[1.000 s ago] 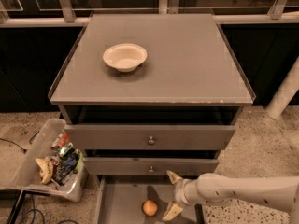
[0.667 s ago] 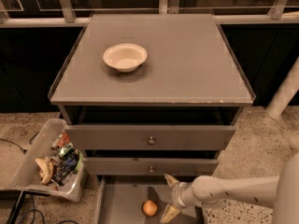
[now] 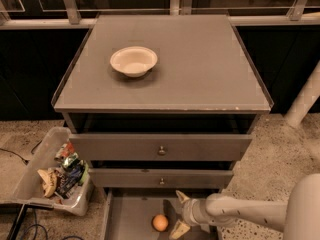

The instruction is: Pick orange from bottom drawer and place on counter

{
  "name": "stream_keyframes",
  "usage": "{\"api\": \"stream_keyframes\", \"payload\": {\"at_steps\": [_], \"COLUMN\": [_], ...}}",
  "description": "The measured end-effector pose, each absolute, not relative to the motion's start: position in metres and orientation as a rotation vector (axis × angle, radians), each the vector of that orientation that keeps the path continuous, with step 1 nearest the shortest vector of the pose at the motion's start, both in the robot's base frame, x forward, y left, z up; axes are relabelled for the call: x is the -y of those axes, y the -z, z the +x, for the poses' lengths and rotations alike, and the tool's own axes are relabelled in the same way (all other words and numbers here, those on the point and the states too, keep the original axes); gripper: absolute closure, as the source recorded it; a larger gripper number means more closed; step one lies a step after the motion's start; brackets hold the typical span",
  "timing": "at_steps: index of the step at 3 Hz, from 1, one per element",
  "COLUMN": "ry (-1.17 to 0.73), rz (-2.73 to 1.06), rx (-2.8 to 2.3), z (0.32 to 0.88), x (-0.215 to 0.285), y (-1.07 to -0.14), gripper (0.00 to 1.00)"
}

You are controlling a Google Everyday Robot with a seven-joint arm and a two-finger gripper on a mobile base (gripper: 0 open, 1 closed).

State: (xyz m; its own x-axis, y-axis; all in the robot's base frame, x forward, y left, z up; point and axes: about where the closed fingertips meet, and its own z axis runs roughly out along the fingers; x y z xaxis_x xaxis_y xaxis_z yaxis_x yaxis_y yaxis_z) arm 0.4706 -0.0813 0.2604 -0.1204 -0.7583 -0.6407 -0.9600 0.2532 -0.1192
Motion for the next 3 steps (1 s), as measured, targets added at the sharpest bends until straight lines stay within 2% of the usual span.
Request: {"api": "stream_keyframes", "payload": {"at_steps": [3], "ry": [-0.582], "rz": [-1.513], "rx": [-1.940], "z": [0.468], "x": [0.066], "y": [-0.184], "gripper": [0.00]}}
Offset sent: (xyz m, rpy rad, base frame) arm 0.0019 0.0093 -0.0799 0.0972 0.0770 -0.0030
